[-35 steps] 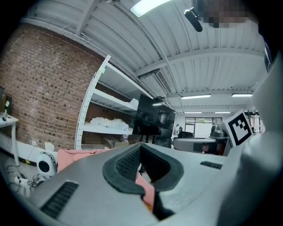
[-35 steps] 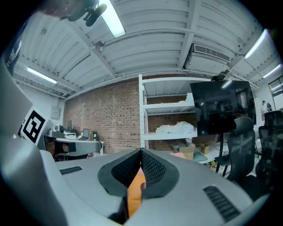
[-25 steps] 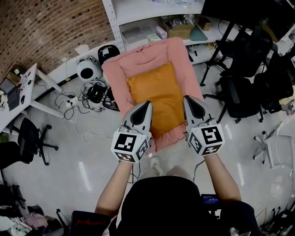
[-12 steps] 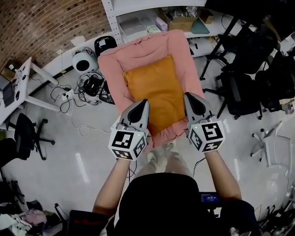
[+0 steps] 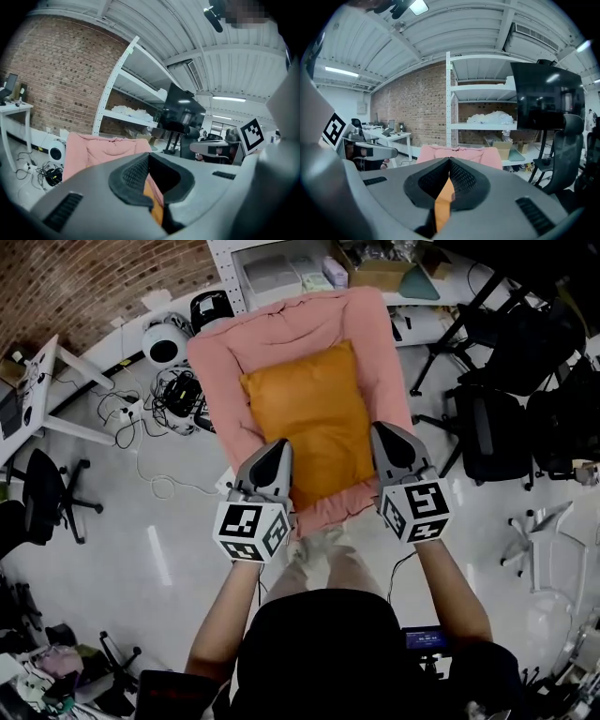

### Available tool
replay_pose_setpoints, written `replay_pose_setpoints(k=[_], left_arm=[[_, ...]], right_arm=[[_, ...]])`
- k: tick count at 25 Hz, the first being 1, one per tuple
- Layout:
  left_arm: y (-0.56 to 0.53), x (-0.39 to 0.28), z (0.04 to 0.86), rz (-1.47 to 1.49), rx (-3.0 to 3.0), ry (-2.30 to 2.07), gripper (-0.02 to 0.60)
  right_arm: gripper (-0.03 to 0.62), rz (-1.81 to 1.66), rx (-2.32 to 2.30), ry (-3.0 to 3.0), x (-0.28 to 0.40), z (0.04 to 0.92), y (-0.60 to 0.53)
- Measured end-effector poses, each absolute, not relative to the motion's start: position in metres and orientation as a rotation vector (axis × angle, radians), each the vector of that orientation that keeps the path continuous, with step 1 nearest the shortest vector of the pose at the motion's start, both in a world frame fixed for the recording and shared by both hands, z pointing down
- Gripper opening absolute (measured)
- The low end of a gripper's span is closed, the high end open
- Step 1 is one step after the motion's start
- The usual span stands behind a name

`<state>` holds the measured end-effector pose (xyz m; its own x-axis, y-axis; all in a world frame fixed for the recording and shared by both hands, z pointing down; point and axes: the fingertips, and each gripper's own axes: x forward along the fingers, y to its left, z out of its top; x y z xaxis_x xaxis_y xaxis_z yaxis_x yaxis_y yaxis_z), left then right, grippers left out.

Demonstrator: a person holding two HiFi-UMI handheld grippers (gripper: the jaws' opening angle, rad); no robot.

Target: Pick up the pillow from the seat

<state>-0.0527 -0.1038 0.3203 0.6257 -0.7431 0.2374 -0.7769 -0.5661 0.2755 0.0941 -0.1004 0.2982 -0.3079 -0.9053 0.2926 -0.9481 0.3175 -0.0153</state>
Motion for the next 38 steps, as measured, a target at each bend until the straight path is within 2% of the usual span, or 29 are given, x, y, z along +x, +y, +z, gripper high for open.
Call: replay_pose_setpoints(k=[24, 29, 38], left_arm=[[-0.147, -0.049, 0.442, 0.294, 2.282, -1.351, 0.0], [-0.149, -0.044, 0.468, 0.315, 2.259, -1.328, 0.068], [-0.154, -0.047, 0.514, 0.315, 2.204, -1.359, 0.137]], right_arm=[[0.02, 0.47, 1.464, -2.356, 0.116, 0.423, -0.154], [0.021, 0.522, 1.448, -2.367, 0.119, 0.445, -0.16], [0.023, 0.556, 1.413, -2.354, 0.124, 0.489, -0.175]])
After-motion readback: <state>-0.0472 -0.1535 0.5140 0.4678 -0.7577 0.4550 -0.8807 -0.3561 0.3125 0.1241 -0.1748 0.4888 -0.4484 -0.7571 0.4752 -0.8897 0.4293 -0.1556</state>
